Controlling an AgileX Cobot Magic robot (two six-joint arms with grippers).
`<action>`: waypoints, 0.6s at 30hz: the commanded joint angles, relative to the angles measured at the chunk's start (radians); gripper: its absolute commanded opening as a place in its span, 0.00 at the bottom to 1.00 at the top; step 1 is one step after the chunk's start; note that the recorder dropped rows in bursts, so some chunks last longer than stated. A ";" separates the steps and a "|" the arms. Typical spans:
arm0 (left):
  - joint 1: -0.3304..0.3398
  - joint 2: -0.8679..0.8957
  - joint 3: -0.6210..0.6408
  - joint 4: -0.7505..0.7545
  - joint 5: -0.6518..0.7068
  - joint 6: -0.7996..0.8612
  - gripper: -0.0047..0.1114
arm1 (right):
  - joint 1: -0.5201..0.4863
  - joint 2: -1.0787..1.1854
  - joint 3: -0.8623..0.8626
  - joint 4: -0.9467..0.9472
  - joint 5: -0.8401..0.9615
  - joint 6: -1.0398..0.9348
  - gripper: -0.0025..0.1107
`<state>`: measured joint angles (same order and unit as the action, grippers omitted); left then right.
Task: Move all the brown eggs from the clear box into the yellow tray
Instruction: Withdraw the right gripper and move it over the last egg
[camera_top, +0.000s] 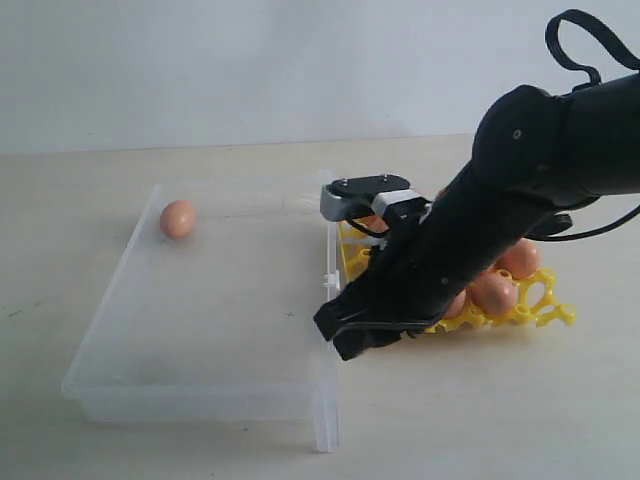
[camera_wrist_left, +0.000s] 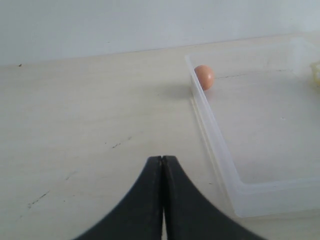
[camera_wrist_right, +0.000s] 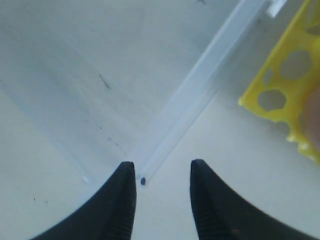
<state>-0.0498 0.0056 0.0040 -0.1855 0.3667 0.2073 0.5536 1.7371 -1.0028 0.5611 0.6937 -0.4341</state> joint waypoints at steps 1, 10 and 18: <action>0.001 -0.006 -0.004 -0.001 -0.010 -0.002 0.04 | 0.037 -0.001 -0.036 0.012 -0.074 -0.011 0.34; 0.001 -0.006 -0.004 -0.001 -0.010 -0.002 0.04 | 0.179 -0.001 -0.128 -0.020 -0.138 -0.018 0.33; 0.001 -0.006 -0.004 -0.001 -0.010 -0.002 0.04 | 0.254 0.038 -0.262 -0.166 -0.199 0.165 0.33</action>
<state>-0.0498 0.0056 0.0040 -0.1855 0.3667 0.2073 0.7917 1.7534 -1.2125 0.4901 0.5069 -0.3748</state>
